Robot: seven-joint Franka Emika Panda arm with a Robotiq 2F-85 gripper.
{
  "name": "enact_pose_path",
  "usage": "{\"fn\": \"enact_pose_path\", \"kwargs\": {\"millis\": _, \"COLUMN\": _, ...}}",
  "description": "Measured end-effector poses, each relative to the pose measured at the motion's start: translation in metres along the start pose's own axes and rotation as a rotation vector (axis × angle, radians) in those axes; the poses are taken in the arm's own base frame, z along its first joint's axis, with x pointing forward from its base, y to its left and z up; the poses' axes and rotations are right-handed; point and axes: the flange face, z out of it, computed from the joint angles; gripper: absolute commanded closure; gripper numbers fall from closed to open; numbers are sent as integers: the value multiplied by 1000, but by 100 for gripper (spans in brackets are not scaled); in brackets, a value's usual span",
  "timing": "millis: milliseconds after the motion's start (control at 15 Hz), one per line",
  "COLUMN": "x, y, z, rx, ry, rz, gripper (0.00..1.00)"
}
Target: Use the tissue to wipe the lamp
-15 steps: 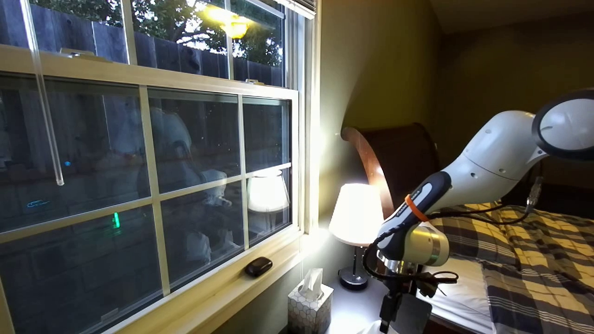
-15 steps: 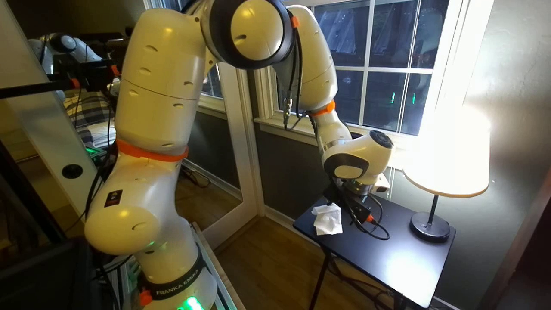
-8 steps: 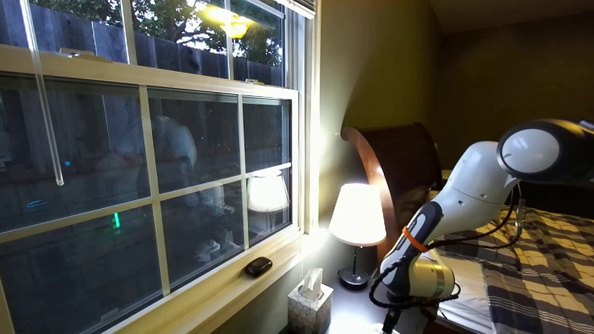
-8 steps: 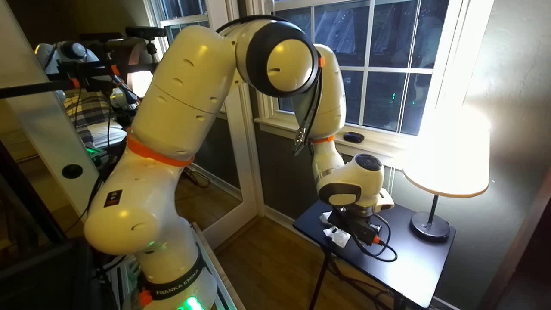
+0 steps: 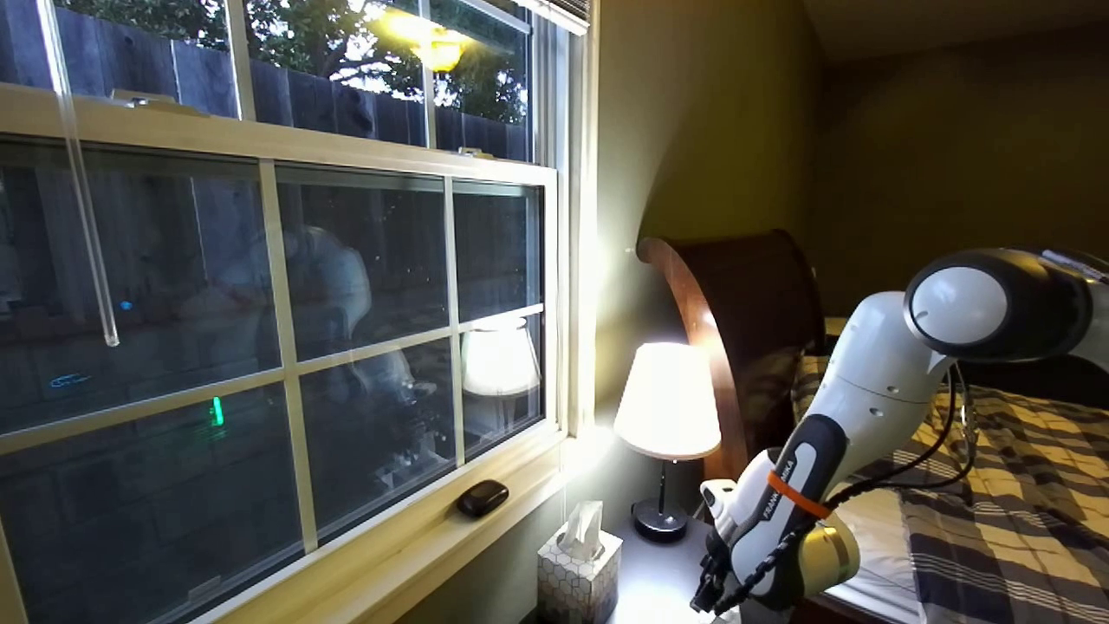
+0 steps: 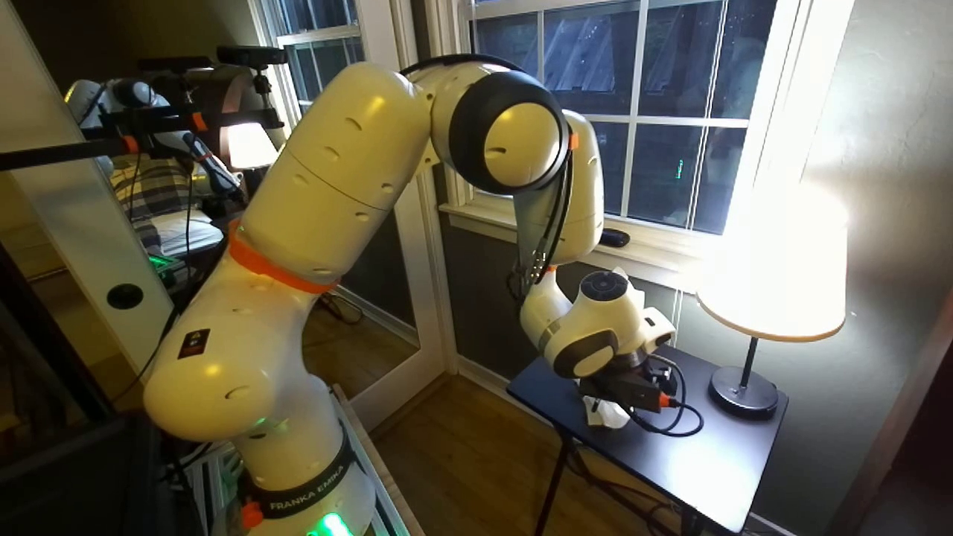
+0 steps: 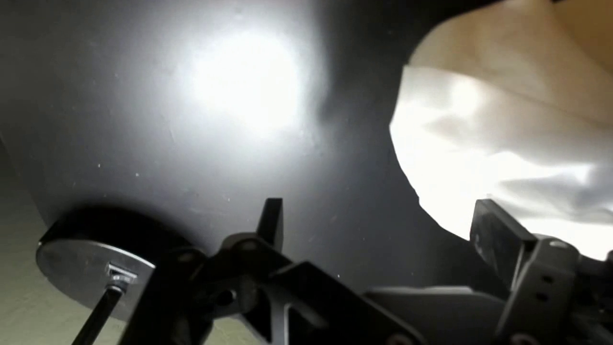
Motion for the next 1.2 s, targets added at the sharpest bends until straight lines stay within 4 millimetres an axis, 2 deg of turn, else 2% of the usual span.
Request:
{"fn": "enact_pose_path", "kwargs": {"millis": 400, "x": 15, "y": -11, "z": -11, "rx": -19, "ry": 120, "rz": -48, "gripper": 0}}
{"fn": "enact_pose_path", "kwargs": {"millis": 533, "x": 16, "y": -16, "z": -13, "rx": -1, "ry": 121, "rz": -29, "gripper": 0}}
{"fn": "enact_pose_path", "kwargs": {"millis": 667, "x": 17, "y": -30, "z": -20, "rx": 47, "ry": 80, "rz": 11, "gripper": 0}}
{"fn": "enact_pose_path", "kwargs": {"millis": 800, "x": 21, "y": -41, "z": -38, "rx": 71, "ry": 31, "rz": 59, "gripper": 0}}
{"fn": "enact_pose_path", "kwargs": {"millis": 1200, "x": 37, "y": -51, "z": -118, "rx": 68, "ry": -145, "rz": 187, "gripper": 0}}
